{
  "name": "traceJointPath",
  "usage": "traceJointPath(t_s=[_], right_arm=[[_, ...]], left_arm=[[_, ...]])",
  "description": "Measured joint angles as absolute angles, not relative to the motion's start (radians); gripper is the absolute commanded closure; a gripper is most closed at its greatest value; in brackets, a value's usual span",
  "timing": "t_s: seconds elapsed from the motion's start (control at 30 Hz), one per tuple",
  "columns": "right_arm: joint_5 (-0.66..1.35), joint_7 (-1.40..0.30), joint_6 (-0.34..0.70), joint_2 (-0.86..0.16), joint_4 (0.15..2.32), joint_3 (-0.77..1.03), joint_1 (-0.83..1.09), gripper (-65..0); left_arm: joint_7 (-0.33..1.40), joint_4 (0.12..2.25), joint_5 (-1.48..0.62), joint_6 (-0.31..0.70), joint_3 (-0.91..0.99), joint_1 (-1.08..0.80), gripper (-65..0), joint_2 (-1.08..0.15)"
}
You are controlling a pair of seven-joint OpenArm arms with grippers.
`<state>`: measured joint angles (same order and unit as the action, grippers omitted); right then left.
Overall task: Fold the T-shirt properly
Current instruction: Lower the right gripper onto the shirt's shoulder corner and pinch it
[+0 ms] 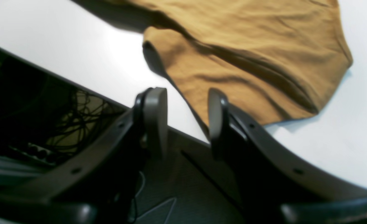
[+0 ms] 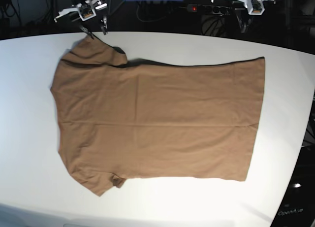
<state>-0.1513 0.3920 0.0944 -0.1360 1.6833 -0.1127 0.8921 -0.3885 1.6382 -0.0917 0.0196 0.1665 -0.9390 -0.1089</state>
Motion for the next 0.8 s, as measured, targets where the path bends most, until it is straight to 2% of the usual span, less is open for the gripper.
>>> traceJointPath(t_s=[0.8], right_arm=[[-0.155, 0.367, 0.095, -0.171, 1.553, -0.109, 0.77, -22.6]], left_arm=[[-0.378, 1.641, -0.146, 0.015, 0.174, -0.933, -1.2, -0.12]])
